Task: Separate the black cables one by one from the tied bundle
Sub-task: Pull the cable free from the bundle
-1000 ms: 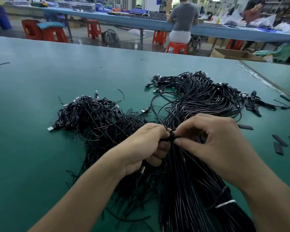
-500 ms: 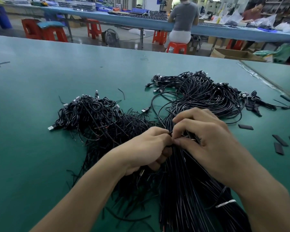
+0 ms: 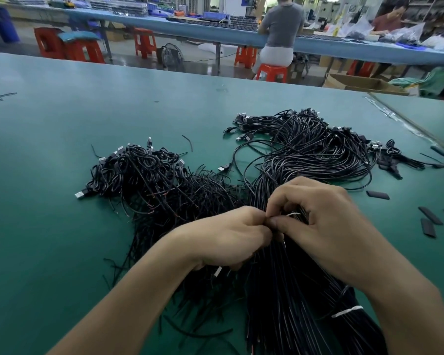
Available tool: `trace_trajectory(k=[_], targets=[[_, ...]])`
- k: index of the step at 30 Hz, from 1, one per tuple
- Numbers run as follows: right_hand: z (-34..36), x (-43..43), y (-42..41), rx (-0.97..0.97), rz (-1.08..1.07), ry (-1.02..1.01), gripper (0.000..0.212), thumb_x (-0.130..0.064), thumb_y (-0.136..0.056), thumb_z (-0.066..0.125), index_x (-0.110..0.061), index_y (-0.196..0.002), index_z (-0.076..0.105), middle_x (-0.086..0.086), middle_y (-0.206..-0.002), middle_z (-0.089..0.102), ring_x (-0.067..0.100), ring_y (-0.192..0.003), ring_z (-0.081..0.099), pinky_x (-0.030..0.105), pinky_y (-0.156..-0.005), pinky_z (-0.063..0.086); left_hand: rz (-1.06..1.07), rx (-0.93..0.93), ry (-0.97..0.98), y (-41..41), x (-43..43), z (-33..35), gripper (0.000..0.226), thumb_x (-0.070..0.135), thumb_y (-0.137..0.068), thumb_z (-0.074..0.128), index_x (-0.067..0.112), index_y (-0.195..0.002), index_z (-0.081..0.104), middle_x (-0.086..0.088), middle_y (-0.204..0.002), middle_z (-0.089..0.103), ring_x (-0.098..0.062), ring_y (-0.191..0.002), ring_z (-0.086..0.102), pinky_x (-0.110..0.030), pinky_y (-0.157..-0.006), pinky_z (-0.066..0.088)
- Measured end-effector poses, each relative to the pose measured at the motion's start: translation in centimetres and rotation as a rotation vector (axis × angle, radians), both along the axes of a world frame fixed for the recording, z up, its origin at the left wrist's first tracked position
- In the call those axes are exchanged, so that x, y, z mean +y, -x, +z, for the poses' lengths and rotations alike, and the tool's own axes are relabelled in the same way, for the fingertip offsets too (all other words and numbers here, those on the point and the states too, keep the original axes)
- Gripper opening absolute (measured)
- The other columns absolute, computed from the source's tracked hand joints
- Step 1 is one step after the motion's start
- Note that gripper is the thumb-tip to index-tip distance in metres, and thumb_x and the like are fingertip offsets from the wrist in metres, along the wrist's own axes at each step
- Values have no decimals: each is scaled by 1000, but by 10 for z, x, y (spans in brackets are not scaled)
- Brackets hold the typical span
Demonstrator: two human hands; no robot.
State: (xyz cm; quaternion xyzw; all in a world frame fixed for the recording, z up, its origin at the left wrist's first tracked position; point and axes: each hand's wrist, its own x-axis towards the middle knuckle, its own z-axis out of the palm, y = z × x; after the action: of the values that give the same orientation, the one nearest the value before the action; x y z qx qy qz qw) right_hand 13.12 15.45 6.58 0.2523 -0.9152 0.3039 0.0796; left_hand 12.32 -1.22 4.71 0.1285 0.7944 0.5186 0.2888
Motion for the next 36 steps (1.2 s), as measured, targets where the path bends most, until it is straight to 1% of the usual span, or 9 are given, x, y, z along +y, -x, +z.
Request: trace_trajectory(k=[5,15,18,21,23,26,31,34,36], targets=[[-3,-4,-1,32,-17,-60,17,-14,-84,70,-29,-79,62,-16,-78,60,3,-87,54,20,-74,40,-3,113,39,0,4,-1,29,5,-98,41,18,-73,46,16,-42,33,-2,-38,28,-19,-38,26],[-5,-16,-5,77,-11,-22,28,-6,-88,60,-30,-86,45,-14,-78,53,6,-81,52,23,-66,39,80,133,-48,-1,1,-1,26,4,-101,38,12,-80,50,2,-60,34,-8,-48,30,-24,-44,26],[-6,-18,-5,102,-41,24,33,-5,-90,59,-33,-90,41,-17,-81,52,4,-86,52,21,-68,41,188,14,-162,2,3,-1,27,13,-101,39,17,-76,50,5,-59,36,-9,-49,32,-20,-42,28],[-5,-21,-5,214,-80,51,33,0,-89,60,-29,-90,43,-19,-81,48,4,-84,48,16,-71,38,321,-235,-452,5,5,5,24,12,-93,36,19,-72,45,5,-57,34,-9,-46,28,-18,-37,23],[-4,-22,-5,285,-117,73,30,-1,-88,63,-25,-90,45,-20,-82,48,6,-82,46,14,-73,37,356,-275,-615,7,6,6,22,10,-93,36,16,-76,48,4,-57,38,-8,-46,31,-18,-37,25],[-5,-23,-4,357,-184,130,28,-2,-88,65,-22,-90,47,-20,-83,49,9,-79,47,14,-73,37,378,-158,-700,6,8,5,16,5,-101,40,12,-92,52,1,-62,48,-9,-49,43,-20,-43,36],[-4,-21,-1,296,-316,377,25,-6,-90,66,-26,-86,52,-16,-73,57,0,-74,57,8,-65,41,350,234,-516,6,10,0,17,3,-98,58,19,-103,58,4,-87,65,-6,-79,60,-21,-76,51],[-4,-21,-1,217,-335,537,26,-10,-90,67,-30,-82,52,-11,-80,63,8,-73,60,20,-65,49,388,477,-357,5,11,-1,26,7,-90,70,26,-106,61,13,-95,67,2,-88,61,-19,-81,49],[-3,-22,-2,166,-303,618,29,-9,-90,68,-31,-81,53,-6,-83,66,12,-74,62,31,-70,53,465,602,-246,5,8,-2,27,21,-86,77,35,-103,62,23,-96,64,7,-85,57,-17,-75,44]])
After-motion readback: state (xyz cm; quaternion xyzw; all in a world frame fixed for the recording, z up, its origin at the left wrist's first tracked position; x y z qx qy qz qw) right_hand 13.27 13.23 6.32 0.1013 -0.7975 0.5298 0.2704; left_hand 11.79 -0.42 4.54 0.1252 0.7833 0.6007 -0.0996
